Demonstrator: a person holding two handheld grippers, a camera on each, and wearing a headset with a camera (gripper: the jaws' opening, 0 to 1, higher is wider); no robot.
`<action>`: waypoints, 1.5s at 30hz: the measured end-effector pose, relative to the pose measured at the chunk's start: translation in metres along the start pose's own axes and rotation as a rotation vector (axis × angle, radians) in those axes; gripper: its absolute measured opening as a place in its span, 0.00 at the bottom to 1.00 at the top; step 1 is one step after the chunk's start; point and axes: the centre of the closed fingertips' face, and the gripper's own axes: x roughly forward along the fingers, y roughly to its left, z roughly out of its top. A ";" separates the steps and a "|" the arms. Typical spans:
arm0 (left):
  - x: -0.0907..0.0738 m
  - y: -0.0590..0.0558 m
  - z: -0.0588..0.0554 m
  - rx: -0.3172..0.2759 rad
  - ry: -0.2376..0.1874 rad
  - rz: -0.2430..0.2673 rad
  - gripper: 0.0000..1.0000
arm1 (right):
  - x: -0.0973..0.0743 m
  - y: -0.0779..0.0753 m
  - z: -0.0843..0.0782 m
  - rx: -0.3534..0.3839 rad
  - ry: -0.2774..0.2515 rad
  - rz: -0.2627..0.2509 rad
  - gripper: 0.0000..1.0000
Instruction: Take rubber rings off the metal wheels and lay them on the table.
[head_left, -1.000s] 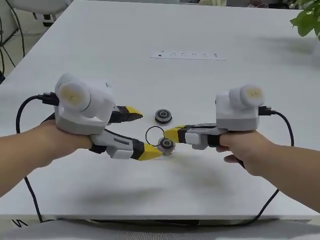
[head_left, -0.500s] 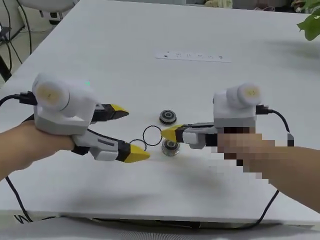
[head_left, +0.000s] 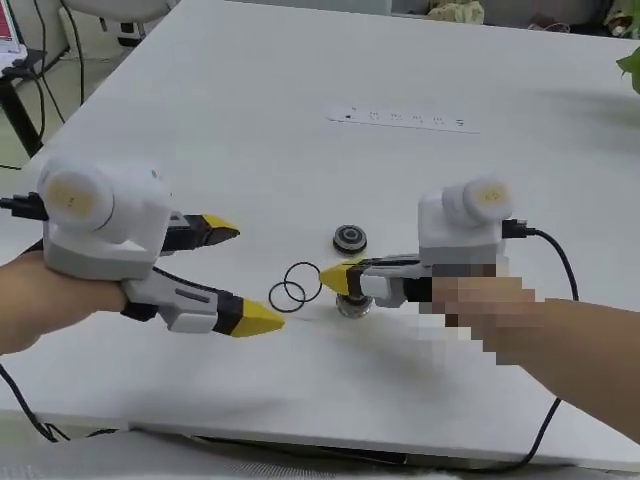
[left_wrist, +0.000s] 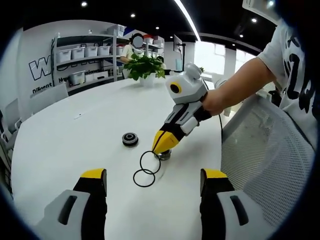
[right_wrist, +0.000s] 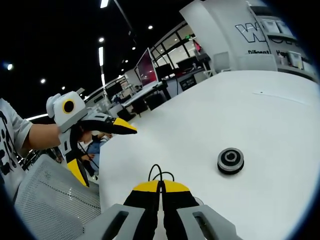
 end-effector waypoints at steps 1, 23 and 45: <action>-0.001 0.001 0.000 0.001 0.001 0.003 0.74 | 0.001 0.000 0.000 0.000 0.002 0.000 0.00; -0.010 0.008 -0.013 -0.021 0.012 0.034 0.75 | 0.024 0.001 -0.009 -0.037 0.063 0.002 0.00; -0.008 0.007 -0.017 -0.028 0.023 0.025 0.75 | 0.027 -0.010 -0.013 -0.076 0.095 -0.065 0.00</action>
